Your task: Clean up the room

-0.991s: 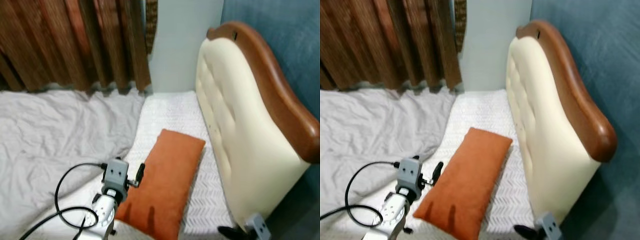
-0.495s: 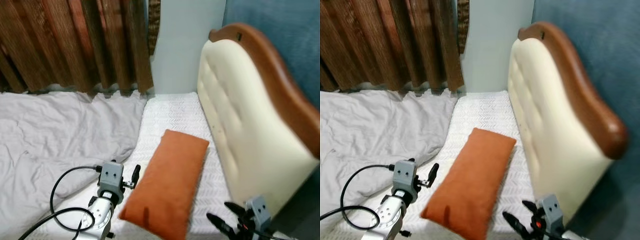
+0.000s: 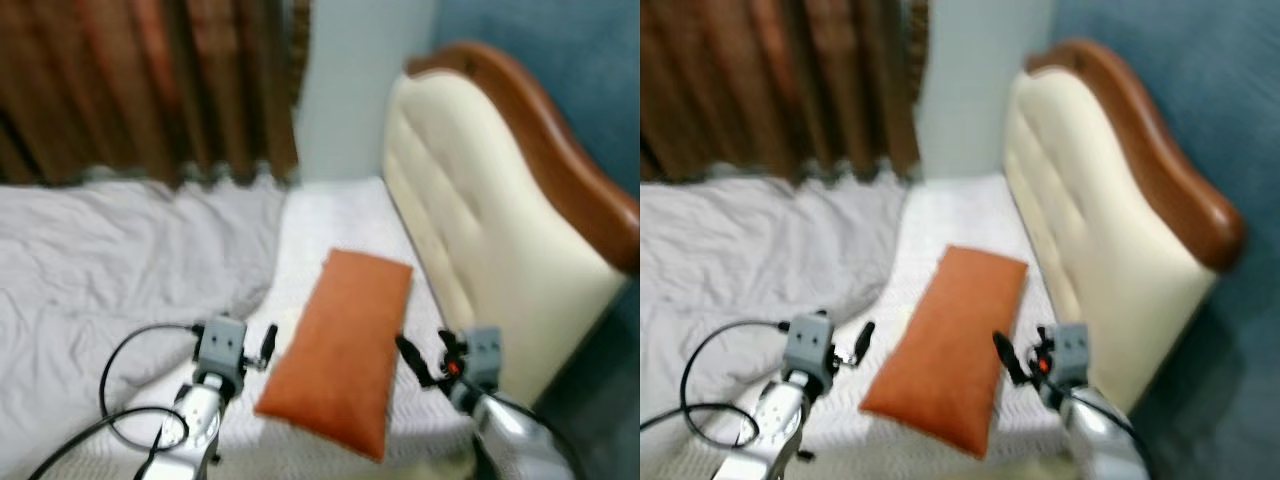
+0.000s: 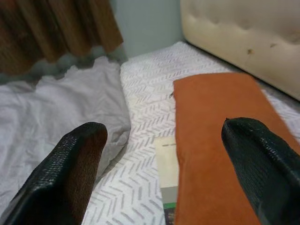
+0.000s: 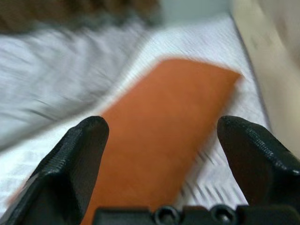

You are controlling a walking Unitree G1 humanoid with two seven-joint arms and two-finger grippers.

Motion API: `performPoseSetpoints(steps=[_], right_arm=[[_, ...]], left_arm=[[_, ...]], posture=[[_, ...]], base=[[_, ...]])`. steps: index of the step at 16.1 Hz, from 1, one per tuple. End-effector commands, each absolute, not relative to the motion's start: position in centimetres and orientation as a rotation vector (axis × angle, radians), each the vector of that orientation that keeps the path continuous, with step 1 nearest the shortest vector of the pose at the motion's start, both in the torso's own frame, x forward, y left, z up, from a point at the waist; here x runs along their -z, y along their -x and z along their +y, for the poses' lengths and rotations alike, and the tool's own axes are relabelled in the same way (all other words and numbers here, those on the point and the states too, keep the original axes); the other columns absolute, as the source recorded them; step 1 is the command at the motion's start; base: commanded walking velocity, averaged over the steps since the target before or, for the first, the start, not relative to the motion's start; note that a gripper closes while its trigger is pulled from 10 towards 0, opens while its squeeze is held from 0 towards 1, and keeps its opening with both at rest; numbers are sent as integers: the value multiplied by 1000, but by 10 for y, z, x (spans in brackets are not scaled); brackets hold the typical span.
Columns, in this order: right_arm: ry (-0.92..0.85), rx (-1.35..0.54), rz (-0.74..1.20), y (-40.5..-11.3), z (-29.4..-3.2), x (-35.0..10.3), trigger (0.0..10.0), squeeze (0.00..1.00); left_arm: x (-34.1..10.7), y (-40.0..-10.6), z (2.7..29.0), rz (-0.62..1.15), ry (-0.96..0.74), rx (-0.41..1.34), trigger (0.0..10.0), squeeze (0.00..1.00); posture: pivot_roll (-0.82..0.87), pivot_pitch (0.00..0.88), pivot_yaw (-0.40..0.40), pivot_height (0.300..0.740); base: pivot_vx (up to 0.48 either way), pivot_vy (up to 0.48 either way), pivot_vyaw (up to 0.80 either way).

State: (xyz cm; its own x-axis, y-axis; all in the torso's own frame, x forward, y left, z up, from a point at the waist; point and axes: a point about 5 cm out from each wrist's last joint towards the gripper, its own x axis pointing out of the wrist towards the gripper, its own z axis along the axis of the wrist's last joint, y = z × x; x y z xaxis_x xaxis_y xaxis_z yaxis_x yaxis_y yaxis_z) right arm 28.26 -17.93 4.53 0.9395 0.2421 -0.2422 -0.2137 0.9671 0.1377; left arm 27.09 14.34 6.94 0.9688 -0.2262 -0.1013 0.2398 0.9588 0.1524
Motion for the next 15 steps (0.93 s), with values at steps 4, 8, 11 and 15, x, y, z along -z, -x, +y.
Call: performPoseSetpoints(steps=[4,8,11,15], right_arm=[[-129,-82,282,-318,-160,-44,10000,0],[-187,-6,258,-338,-146,-54,10000,0],[-284,70,188,-353,-141,-73,10000,0],[-465,86,162,-366,-131,-89,10000,0]], left_arm=[[-92,-270,152,47,-277,365,10000,0],[-133,-234,180,-13,-366,383,10000,0],[-146,-203,192,34,-369,351,10000,0],[-150,-179,192,96,-350,344,10000,0]], posture=[[78,278,103,740],[168,471,149,740],[224,544,162,740],[233,571,161,740]], base=[[0,0,0],[0,0,0],[0,0,0],[0,0,0]])
